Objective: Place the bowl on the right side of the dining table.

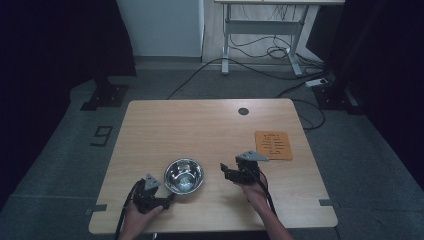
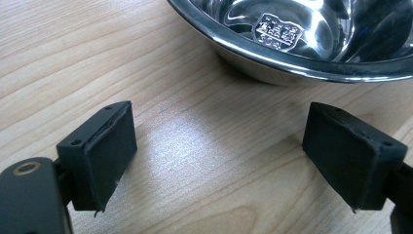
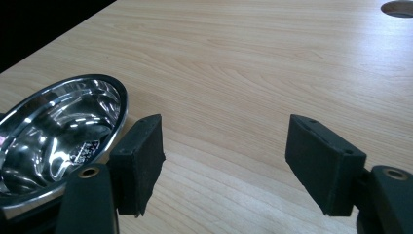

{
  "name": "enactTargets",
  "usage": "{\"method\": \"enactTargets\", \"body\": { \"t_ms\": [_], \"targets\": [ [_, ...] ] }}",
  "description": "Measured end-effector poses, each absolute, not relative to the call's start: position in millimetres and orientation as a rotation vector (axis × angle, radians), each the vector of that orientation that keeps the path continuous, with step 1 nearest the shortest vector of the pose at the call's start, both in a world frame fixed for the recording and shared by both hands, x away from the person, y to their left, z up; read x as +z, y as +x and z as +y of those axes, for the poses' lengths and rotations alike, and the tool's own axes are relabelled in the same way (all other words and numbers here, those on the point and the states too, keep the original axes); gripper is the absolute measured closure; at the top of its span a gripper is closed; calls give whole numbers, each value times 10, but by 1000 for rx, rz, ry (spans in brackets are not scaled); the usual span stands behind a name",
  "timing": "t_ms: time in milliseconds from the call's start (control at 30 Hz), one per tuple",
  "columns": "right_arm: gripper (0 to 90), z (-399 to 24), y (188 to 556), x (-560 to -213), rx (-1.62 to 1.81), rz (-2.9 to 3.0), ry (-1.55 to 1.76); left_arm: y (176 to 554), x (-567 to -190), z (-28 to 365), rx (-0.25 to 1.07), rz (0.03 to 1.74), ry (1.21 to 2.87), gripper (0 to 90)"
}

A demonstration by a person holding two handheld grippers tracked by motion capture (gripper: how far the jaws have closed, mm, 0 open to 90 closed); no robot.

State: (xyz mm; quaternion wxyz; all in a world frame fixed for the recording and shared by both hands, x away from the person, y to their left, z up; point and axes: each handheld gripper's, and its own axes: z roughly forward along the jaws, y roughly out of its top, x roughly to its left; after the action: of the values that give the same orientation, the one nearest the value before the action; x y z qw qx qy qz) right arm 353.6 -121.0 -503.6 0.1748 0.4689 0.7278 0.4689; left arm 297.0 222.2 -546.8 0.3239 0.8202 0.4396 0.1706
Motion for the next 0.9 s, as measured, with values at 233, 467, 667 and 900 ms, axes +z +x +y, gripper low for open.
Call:
{"method": "enactTargets", "body": {
  "t_ms": [233, 467, 667, 900],
  "targets": [
    [300, -1122, 3556, -5024, 1344, 2070, 1327, 2970, -5468, 2222, 447, 1153, 2152, 120],
    [300, -1050, 3571, -4993, 1346, 2084, 1319, 2969, -5467, 2222, 448, 1153, 2153, 120],
    [300, -961, 3595, -4975, 1343, 2111, 1314, 2969, -5468, 2221, 448, 1154, 2151, 121],
    [300, -849, 3620, -4994, 1335, 2142, 1309, 2969, -5468, 2221, 448, 1154, 2151, 120]
  ]
}}
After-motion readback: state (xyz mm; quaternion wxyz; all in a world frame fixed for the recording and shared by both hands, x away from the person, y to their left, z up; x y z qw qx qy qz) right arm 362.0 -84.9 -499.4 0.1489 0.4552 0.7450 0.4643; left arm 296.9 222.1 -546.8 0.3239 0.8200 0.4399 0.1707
